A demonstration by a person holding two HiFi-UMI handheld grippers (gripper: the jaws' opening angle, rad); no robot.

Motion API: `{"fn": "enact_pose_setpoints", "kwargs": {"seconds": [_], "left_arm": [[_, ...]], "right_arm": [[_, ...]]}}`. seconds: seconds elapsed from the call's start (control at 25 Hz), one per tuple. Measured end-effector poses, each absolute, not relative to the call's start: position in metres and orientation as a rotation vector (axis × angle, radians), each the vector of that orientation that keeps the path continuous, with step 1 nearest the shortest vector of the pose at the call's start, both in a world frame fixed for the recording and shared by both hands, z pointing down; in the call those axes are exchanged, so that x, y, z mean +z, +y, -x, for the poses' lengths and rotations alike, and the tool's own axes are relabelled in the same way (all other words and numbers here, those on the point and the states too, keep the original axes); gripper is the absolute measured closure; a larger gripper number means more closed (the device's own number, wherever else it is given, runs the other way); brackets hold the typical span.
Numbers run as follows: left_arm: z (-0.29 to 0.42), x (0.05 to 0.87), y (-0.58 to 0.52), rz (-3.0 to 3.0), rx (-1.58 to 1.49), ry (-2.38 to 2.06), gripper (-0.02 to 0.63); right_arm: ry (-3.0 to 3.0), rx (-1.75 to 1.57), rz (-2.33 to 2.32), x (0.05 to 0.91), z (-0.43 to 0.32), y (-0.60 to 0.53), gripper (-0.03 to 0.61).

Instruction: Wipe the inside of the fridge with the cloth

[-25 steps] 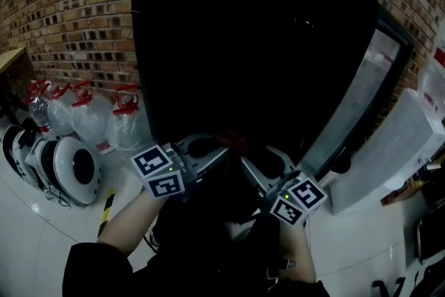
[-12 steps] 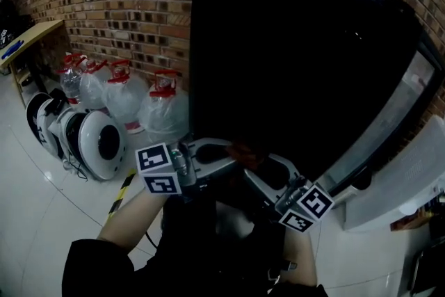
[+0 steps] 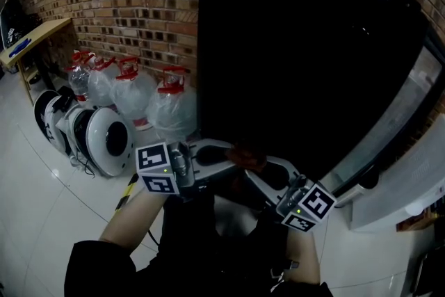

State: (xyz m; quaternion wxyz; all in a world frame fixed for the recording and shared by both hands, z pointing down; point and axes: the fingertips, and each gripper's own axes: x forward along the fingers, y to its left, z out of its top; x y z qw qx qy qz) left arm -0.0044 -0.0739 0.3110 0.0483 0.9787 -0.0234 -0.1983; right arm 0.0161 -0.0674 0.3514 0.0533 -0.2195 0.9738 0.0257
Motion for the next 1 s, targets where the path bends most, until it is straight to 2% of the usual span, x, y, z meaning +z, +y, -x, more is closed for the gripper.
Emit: {"fn": "enact_pose_setpoints", "kwargs": {"seconds": [0.2,0.28,0.32,0.36,0.68,0.76,0.84,1.0], "left_arm": [[0.010,0.309,-0.076,-3.121,-0.519,-0.237,0.551],[0.013,0.308,-0.083,-3.167,-0.460,-0.362,0.496],[0.014,0.307,-0.087,-3.174,-0.432,-0.415,0.424],[0.017,0.305,-0.091,-3.171,-0.417,-0.471,0.384],[0.090,0.294,-0.167,-2.969,-0.406,-1.328,0.370],[0.104,0.288,-0.195,-2.879,-0.424,-1.453,0.283],[0.109,0.279,-0.225,-2.814,-0.428,-1.537,0.237],[0.090,0.274,-0.264,-2.814,-0.375,-1.618,0.215]], "right_arm": [[2.996,0.096,0.733,0.349,-0.011,-0.078,0.488],[2.962,0.080,0.824,0.344,-0.013,-0.092,0.489],[2.935,0.064,0.870,0.339,-0.016,-0.100,0.489],[2.910,0.052,0.908,0.334,-0.020,-0.107,0.489],[2.840,0.221,0.993,0.276,-0.018,-0.139,0.489],[2.821,0.262,1.020,0.259,-0.017,-0.150,0.489],[2.805,0.299,1.036,0.242,-0.016,-0.162,0.489],[2.802,0.368,1.045,0.221,-0.009,-0.186,0.489]]}}
